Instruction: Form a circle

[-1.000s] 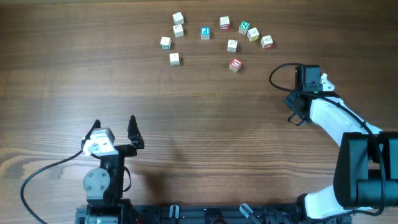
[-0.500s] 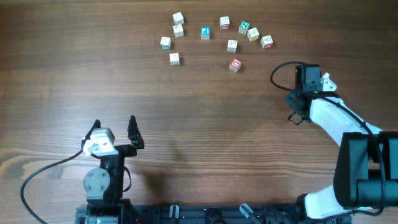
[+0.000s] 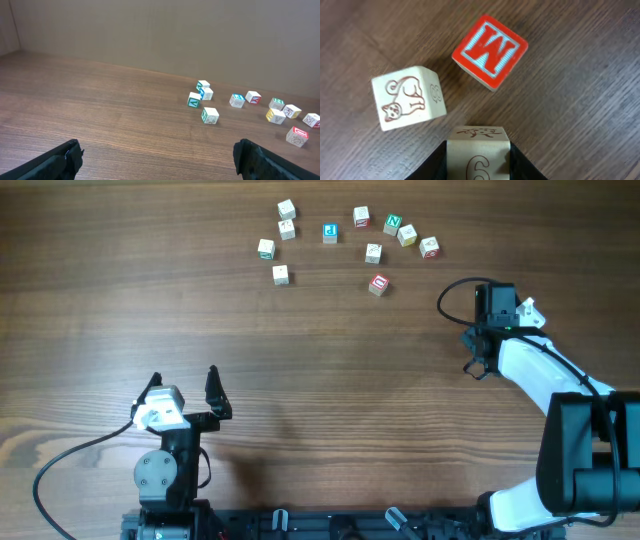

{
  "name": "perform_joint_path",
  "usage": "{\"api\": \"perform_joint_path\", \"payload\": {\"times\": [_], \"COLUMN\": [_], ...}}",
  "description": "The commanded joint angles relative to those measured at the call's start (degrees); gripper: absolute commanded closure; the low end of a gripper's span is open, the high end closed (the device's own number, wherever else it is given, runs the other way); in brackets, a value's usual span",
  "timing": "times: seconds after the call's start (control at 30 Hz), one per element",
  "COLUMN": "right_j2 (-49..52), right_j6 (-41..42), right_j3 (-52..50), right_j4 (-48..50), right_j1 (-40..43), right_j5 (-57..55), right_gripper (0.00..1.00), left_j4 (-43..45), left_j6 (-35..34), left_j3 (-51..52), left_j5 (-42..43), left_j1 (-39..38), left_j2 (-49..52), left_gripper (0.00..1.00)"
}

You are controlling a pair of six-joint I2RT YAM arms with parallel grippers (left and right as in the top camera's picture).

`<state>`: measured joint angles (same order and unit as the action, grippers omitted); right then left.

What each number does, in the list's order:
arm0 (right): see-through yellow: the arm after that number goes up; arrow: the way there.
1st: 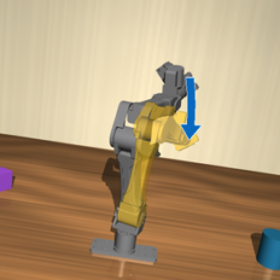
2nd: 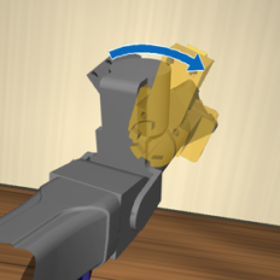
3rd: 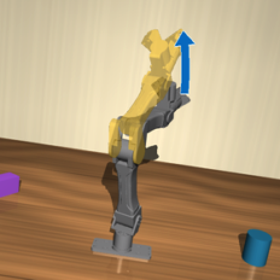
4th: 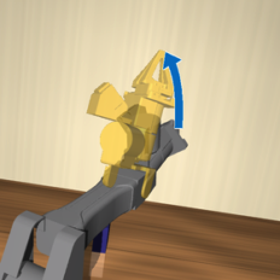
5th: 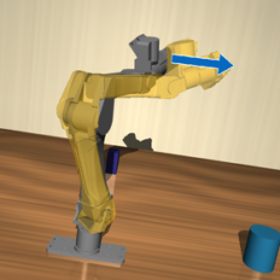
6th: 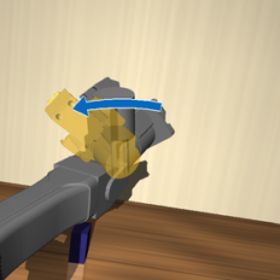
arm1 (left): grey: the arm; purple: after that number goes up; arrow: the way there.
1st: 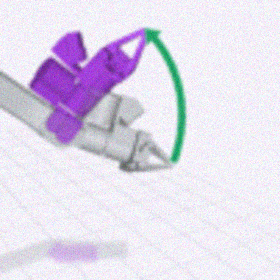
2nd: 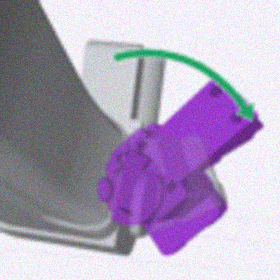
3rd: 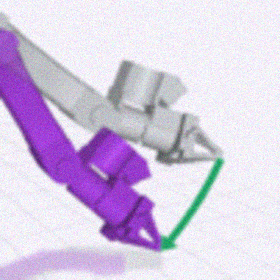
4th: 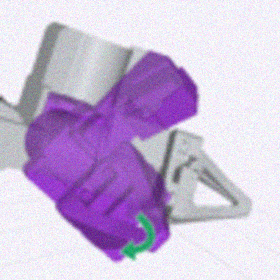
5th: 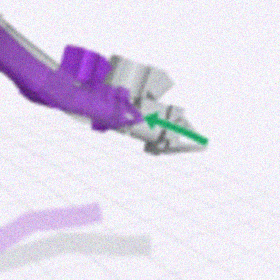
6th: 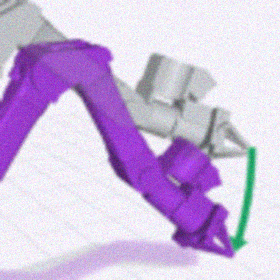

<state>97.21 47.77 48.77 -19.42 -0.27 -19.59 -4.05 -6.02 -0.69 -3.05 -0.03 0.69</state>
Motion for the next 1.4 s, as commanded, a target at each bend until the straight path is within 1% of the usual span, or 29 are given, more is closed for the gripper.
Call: {"api": "perform_joint_path", "payload": {"times": [0.0,0.17,0.27,0.33,0.4,0.6,0.67,0.7,0.73,0.8,0.83,0.93,1.03,1.07,1.13,1.17,1.23,1.3,1.33,1.37], "right_j2": [0.85,0.85,0.85,0.85,0.85,0.85,0.83,0.81,0.76,0.13,-0.63,-5.42,-11.65,-13.44,-16.52,-17.09,-16.9,-16.15,-15.52,-15.06], "right_j6": [0.83,0.63,0.59,0.61,0.61,0.13,-2.43,-4.55,-6.56,-9.77,-10.54,-10.45,-10.45,-11.08,-11.8,-11.8,-11.78,-11.82,-13.16,-15.26], "right_j3": [-0.48,-0.48,-0.48,-0.48,-0.48,-0.48,-0.44,-0.15,0.31,1.11,1.51,2.27,2.27,2.27,2.27,2.27,2.27,2.27,2.27,2.27], "right_j4": [0.63,1.36,1.4,1.4,1.44,1.62,2.14,2.27,2.21,1.53,0.59,-4.55,-7.34,-7.65,-8.57,-9.01,-10.29,-10.71,-10.25,-9.53], "right_j1": [0.37,0.37,0.37,0.35,0.35,0.35,0.35,0.37,0.37,0.35,0.35,0.37,0.37,0.55,1.79,2.64,6.19,9.66,12.39,14.1], "right_j5": [-1.55,-1.33,-1.33,-1.36,-1.33,-0.11,2.14,3.98,5.75,8.63,9.94,10.73,10.58,10.71,10.78,10.97,12.26,14.14,16.28,18.29], "right_gripper": [0.68,0.67,0.59,0.5,0.45,0.34,0.33,0.31,0.26,0.2,0.16,0.12,0.0,0.0,0.01,0.07,0.36,0.56,0.64,0.69], "left_j4": [0.07,0.07,0.07,0.07,0.07,0.07,0.07,0.07,0.07,0.07,0.07,0.07,0.07,0.07,0.07,0.07,0.07,0.07,0.07,0.07], "left_j6": [1.31,1.31,1.31,1.31,1.31,1.31,1.31,1.31,1.31,1.31,1.31,1.31,1.31,1.31,1.31,1.31,1.31,1.31,1.31,1.31], "left_j3": [0.35,0.35,0.35,0.35,0.35,0.35,0.35,0.35,0.35,0.35,0.35,0.35,0.35,0.35,0.35,0.35,0.35,0.35,0.35,0.35], "left_j5": [0.68,0.66,0.68,0.68,0.68,0.68,0.68,0.68,0.68,0.68,0.68,0.68,0.68,0.66,0.68,0.66,0.68,0.68,0.68,0.68], "left_j1": [0.37,0.37,0.37,0.37,0.37,0.37,0.37,0.37,0.37,0.37,0.37,0.37,0.37,0.37,0.37,0.37,0.37,0.37,0.37,0.37], "left_j2": [-0.52,-0.52,-0.52,-0.52,-0.52,-0.52,-0.52,-0.52,-0.52,-0.52,-0.52,-0.52,-0.52,-0.52,-0.52,-0.52,-0.52,-0.52,-0.52,-0.52], "left_gripper": [0.0,0.0,0.0,0.0,0.0,0.0,0.0,0.0,0.0,0.0,0.0,0.0,0.0,0.0,0.0,0.0,0.0,0.0,0.0,0.0]}}
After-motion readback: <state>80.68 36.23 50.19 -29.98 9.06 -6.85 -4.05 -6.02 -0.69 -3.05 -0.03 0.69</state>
